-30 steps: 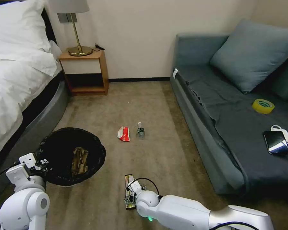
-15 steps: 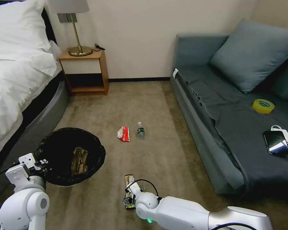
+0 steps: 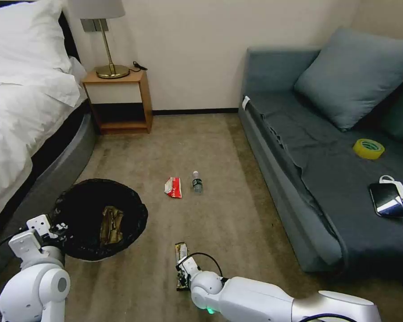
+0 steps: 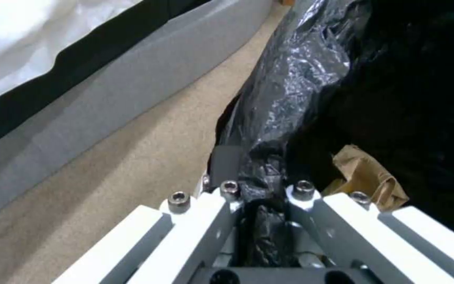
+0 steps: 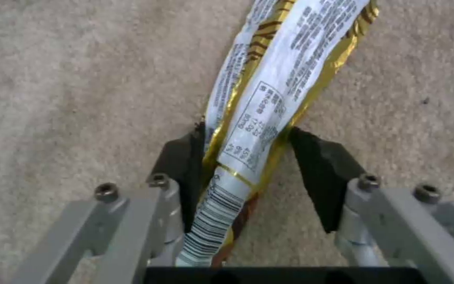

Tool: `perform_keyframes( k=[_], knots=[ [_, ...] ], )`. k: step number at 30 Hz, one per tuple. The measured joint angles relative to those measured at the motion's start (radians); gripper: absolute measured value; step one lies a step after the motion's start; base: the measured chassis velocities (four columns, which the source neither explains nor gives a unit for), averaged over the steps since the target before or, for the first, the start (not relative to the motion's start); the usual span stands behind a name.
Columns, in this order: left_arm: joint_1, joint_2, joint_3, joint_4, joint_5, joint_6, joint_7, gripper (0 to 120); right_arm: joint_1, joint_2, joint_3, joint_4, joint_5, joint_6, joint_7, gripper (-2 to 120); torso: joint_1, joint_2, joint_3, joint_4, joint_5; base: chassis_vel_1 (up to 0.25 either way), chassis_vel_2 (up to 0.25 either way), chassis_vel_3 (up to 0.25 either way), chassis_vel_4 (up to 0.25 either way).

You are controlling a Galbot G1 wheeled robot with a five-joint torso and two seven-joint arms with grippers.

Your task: Pick up the trash bin, then pick up the garbage on the floor and place it into the trash bin.

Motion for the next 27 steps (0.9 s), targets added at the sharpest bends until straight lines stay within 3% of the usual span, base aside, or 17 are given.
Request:
perform_keyframes(
  k=[6, 15, 27],
  knots=[
    [-0.002, 0.0, 0.0, 0.004, 0.001, -0.001, 0.0, 3, 0.002, -0.013, -0.001, 0.021, -0.001, 0.002, 0.001, 32, 0.0, 0.0, 0.0, -0.0001, -0.0003, 0.0, 0.0, 0.0, 0.0],
    [-0.007, -0.001, 0.001, 0.013, 0.004, -0.002, 0.001, 3, 0.003, -0.032, 0.003, 0.052, 0.001, 0.017, -0.006, 0, 0.0, 0.0, 0.0, -0.0001, -0.0002, 0.0, 0.0, 0.0, 0.0],
    [-0.007, -0.003, 0.003, 0.018, 0.011, -0.006, 0.005, 3, -0.005, -0.049, 0.017, 0.079, -0.002, 0.027, -0.01, 0, 0.0, 0.0, 0.0, -0.0001, 0.0, 0.0, 0.0, 0.0, 0.0]
  ],
)
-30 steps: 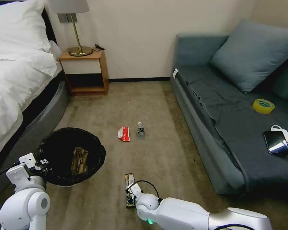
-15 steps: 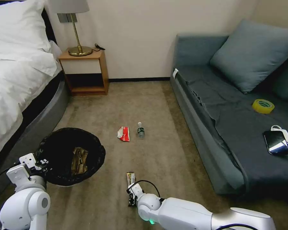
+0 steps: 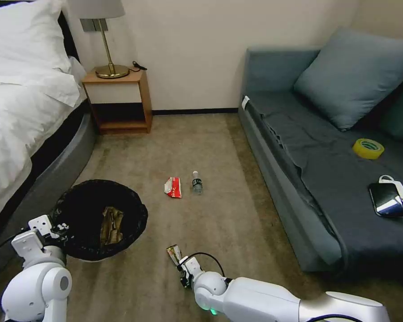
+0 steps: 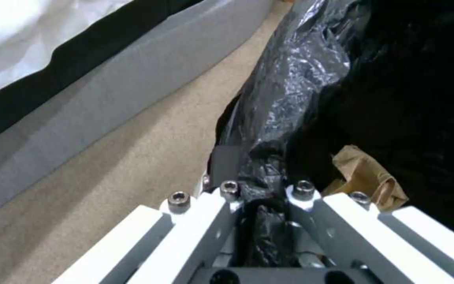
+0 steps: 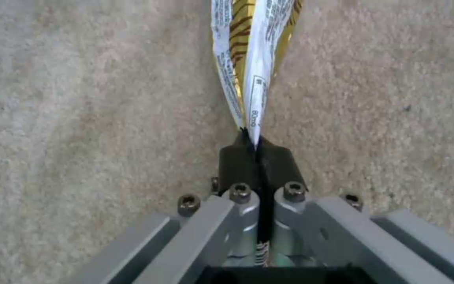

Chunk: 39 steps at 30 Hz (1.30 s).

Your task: Pick up the trash bin, then pick up the garbage on the floor and place it into the trash bin.

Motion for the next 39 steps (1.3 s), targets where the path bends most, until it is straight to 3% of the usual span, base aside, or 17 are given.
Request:
perform_keyframes(
  k=[7, 10, 14, 17, 18, 23, 24, 25, 28, 36, 39],
  knots=[
    [0.003, 0.005, -0.003, 0.0, -0.005, 0.0, 0.0, 3, 0.01, -0.084, 0.057, 0.1, 0.01, 0.0, 0.011, 0, 0.0, 0.0, 0.0, 0.0002, 0.0002, 0.0, 0.0, 0.0, 0.0],
    [0.003, 0.008, -0.003, 0.0, -0.011, 0.0, 0.001, 3, 0.017, -0.181, 0.133, 0.169, 0.003, 0.009, 0.015, 0, 0.0, 0.0, 0.0, -0.0001, 0.0002, 0.0, 0.0, 0.0, 0.0],
    [0.002, 0.009, 0.001, 0.001, -0.013, 0.0, 0.0, 3, 0.026, -0.244, 0.212, 0.239, -0.022, 0.034, 0.012, 0, 0.0, 0.0, 0.0, -0.0002, 0.0002, 0.0, 0.0, 0.0, 0.0],
    [0.002, 0.01, 0.003, 0.002, -0.015, 0.0, 0.0, 3, 0.029, -0.258, 0.244, 0.278, -0.021, 0.038, 0.01, 0, 0.0, 0.0, 0.0, -0.0003, 0.0002, 0.0, 0.0, 0.0, 0.0],
    [0.004, 0.011, 0.006, 0.004, -0.019, 0.001, -0.001, 3, 0.043, -0.266, 0.306, 0.371, 0.001, 0.04, 0.011, 0, 0.0, 0.0, 0.0, -0.0001, -0.0001, 0.0, 0.0, 0.0, 0.0],
    [0.006, 0.009, 0.016, 0.005, -0.019, 0.002, -0.002, 3, 0.098, -0.215, 0.364, 0.525, 0.053, 0.032, 0.035, 0, 0.0, 0.0, 0.0, -0.0002, -0.0003, 0.0, 0.0, 0.0, 0.0],
    [0.007, 0.006, 0.022, 0.005, -0.02, 0.004, -0.002, 3, 0.134, -0.15, 0.36, 0.566, 0.079, 0.032, 0.055, 0, 0.0, 0.0, 0.0, -0.0001, -0.0003, 0.0, 0.0, 0.0, 0.0],
    [0.007, 0.006, 0.022, 0.005, -0.02, 0.004, -0.002, 3, 0.134, -0.15, 0.36, 0.566, 0.079, 0.032, 0.055, 0, 0.0, 0.0, 0.0, -0.0001, -0.0003, 0.0, 0.0, 0.0, 0.0],
    [0.007, 0.002, 0.031, 0.009, -0.021, 0.005, -0.004, 3, 0.195, -0.014, 0.304, 0.596, 0.121, 0.049, 0.093, 0, 0.0, 0.0, 0.0, 0.0004, -0.0004, 0.0, 0.0, 0.0, 0.0],
    [0.003, -0.01, 0.04, 0.008, -0.023, 0.01, -0.006, 3, 0.229, 0.158, 0.11, 0.489, 0.085, 0.099, 0.142, 0, 0.0, 0.0, 0.0, 0.0002, -0.0004, 0.0, 0.0, 0.0, 0.0],
    [0.003, -0.012, 0.039, 0.005, -0.023, 0.01, -0.006, 3, 0.225, 0.174, 0.071, 0.456, 0.067, 0.101, 0.142, 0, 0.0, 0.0, 0.0, 0.0002, -0.0005, 0.0, 0.0, 0.0, 0.0]
  ],
)
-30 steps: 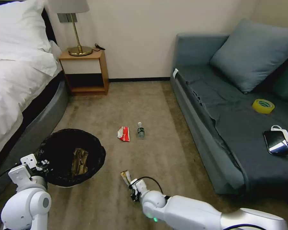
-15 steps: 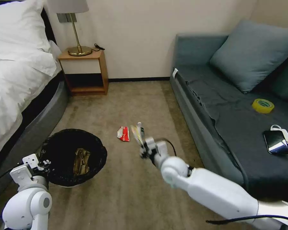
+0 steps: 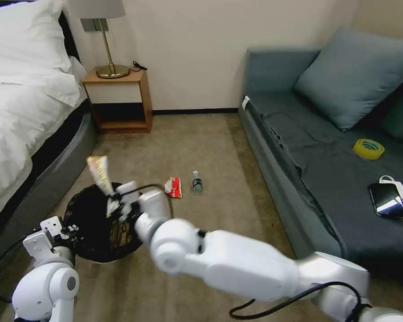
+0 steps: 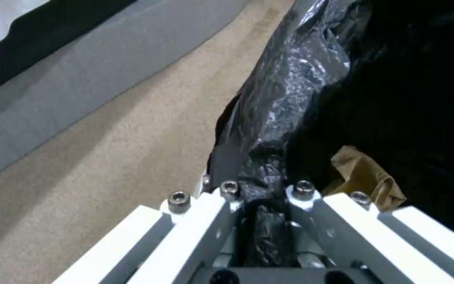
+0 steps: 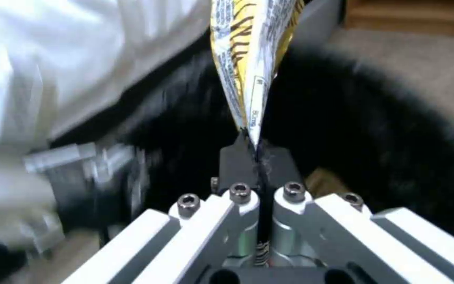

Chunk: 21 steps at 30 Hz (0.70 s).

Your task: Pick up the trash bin, then pick up the garbage on the floor and place it into the trash bin.

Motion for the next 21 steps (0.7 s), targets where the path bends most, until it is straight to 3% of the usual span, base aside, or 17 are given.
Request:
perform_keyframes(
  k=[4, 6, 14, 21],
  knots=[
    [0.001, -0.005, 0.0, -0.004, 0.0, 0.0, 0.0, 3, -0.008, 0.01, -0.04, -0.034, -0.017, 0.001, 0.0, 0, 0.0, 0.0, 0.0, -0.0001, 0.0001, 0.0, 0.0, 0.0, 0.0],
    [0.002, -0.007, 0.0, -0.005, 0.001, 0.0, 0.0, 3, -0.014, 0.007, -0.053, -0.044, -0.033, 0.001, -0.006, 11, 0.0, 0.0, 0.0, -0.0001, 0.0002, 0.0, 0.0, 0.0, 0.0],
    [0.0, -0.009, 0.002, -0.005, 0.001, 0.0, 0.0, 3, -0.014, -0.01, -0.048, -0.043, -0.054, 0.001, -0.017, 36, 0.0, 0.0, 0.0, -0.0002, 0.0003, 0.0, 0.0, 0.0, 0.0],
    [0.0, -0.01, 0.002, -0.005, 0.002, -0.001, 0.0, 3, -0.015, -0.029, -0.011, -0.029, -0.084, 0.005, -0.027, 67, 0.0, 0.0, 0.0, -0.0001, 0.0004, 0.0, 0.0, 0.0, 0.0]
  ],
)
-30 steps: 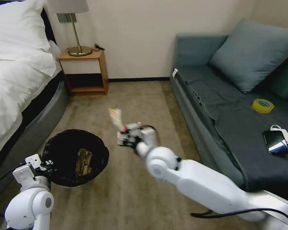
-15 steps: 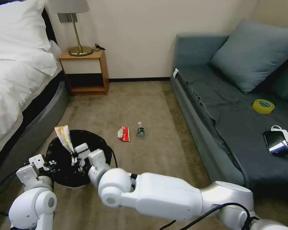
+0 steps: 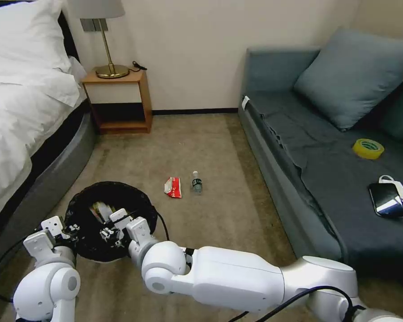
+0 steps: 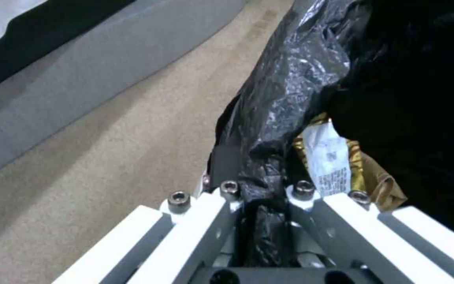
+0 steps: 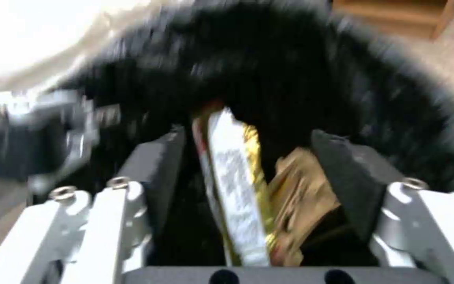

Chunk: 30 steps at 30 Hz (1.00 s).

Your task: Pick up the trash bin, then pick up the garbage on the floor and place it into the trash bin.

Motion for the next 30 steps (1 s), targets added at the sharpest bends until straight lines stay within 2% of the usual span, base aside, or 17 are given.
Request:
perform_keyframes(
  k=[1, 5, 6, 9, 10, 11, 12, 13, 16, 18, 20, 22, 24, 26, 28, 30],
  knots=[
    [0.0, 0.0, 0.0, 0.0, 0.0, 0.0, 0.0, 3, 0.0, 0.0, 0.0, 0.0, 0.0, 0.0, 0.0, 67, 0.0, 0.0, 0.0, 0.0, 0.0, 0.0, 0.0, 0.0, 0.0],
    [0.001, 0.006, -0.007, 0.0, -0.006, 0.0, 0.0, 3, 0.005, -0.058, 0.092, 0.055, -0.077, 0.001, -0.059, 83, 0.0, 0.0, 0.0, 0.0001, 0.0001, 0.0, 0.0, 0.0, 0.0],
    [0.001, 0.006, -0.007, 0.0, -0.006, 0.0, 0.0, 3, 0.005, -0.058, 0.092, 0.055, -0.077, 0.001, -0.059, 83, 0.0, 0.0, 0.0, 0.0001, 0.0001, 0.0, 0.0, 0.0, 0.0],
    [0.004, 0.013, -0.015, 0.0, -0.019, -0.001, 0.0, 3, -0.032, -0.163, 0.233, 0.128, -0.175, 0.063, -0.157, 96, 0.0, 0.0, 0.0, 0.0, 0.0003, 0.0, 0.0, 0.0, 0.0],
    [0.004, 0.016, -0.017, 0.0, -0.023, -0.001, 0.001, 3, -0.054, -0.207, 0.283, 0.152, -0.203, 0.089, -0.183, 99, 0.0, 0.0, 0.0, 0.0004, 0.0004, 0.0, 0.0, 0.0, 0.0],
    [0.004, 0.016, -0.017, 0.0, -0.023, -0.001, 0.001, 3, -0.054, -0.207, 0.283, 0.152, -0.203, 0.089, -0.183, 99, 0.0, 0.0, 0.0, 0.0004, 0.0004, 0.0, 0.0, 0.0, 0.0],
    [0.004, 0.018, -0.019, 0.0, -0.025, -0.001, 0.0, 3, -0.069, -0.239, 0.316, 0.165, -0.223, 0.103, -0.198, 99, 0.0, 0.0, 0.0, 0.0003, 0.0005, 0.0, 0.0, 0.0, 0.0],
    [0.005, 0.023, -0.023, -0.001, -0.031, -0.002, 0.001, 3, -0.12, -0.334, 0.417, 0.2, -0.286, 0.143, -0.243, 99, 0.0, 0.0, 0.0, -0.0001, 0.0005, 0.0, 0.0, 0.0, 0.0],
    [0.005, 0.028, -0.025, -0.001, -0.037, -0.008, 0.005, 3, -0.244, -0.463, 0.634, 0.267, -0.407, 0.209, -0.321, 100, 0.0, 0.0, 0.0, -0.0007, 0.0006, 0.0, 0.0, 0.0, 0.0],
    [0.006, 0.029, -0.026, 0.0, -0.038, -0.009, 0.006, 3, -0.271, -0.479, 0.674, 0.282, -0.423, 0.215, -0.33, 100, 0.0, 0.0, 0.0, -0.0009, 0.0006, 0.0, 0.0, 0.0, 0.0],
    [0.009, 0.031, -0.028, 0.001, -0.04, -0.018, 0.012, 3, -0.444, -0.548, 0.87, 0.379, -0.481, 0.225, -0.319, 100, 0.0, 0.0, 0.0, -0.0002, 0.0005, 0.0, 0.0, 0.0, 0.0],
    [0.009, 0.03, -0.029, 0.001, -0.04, -0.02, 0.013, 3, -0.484, -0.553, 0.906, 0.401, -0.49, 0.225, -0.304, 100, 0.0, 0.0, 0.0, -0.0002, 0.0004, 0.0, 0.0, 0.0, 0.0],
    [0.01, 0.03, -0.029, 0.001, -0.042, -0.022, 0.016, 3, -0.672, -0.54, 1.065, 0.501, -0.54, 0.204, -0.256, 100, 0.0, 0.0, 0.0, -0.0003, 0.0002, 0.0, 0.0, 0.0, 0.0],
    [0.01, 0.031, -0.029, 0.001, -0.042, -0.023, 0.016, 3, -0.707, -0.532, 1.085, 0.516, -0.553, 0.202, -0.248, 100, 0.0, 0.0, 0.0, -0.0001, 0.0001, 0.0, 0.0, 0.0, 0.0],
    [0.011, 0.037, -0.031, 0.0, -0.045, -0.025, 0.019, 3, -0.884, -0.468, 1.142, 0.579, -0.63, 0.196, -0.213, 100, 0.0, 0.0, 0.0, -0.0004, 0.0004, 0.0, 0.0, 0.0, 0.0],
    [0.012, 0.038, -0.033, -0.001, -0.045, -0.025, 0.019, 3, -0.91, -0.455, 1.145, 0.586, -0.647, 0.197, -0.209, 100, 0.0, 0.0, 0.0, -0.0004, 0.0002, 0.0, 0.0, 0.0, 0.0]
  ],
)
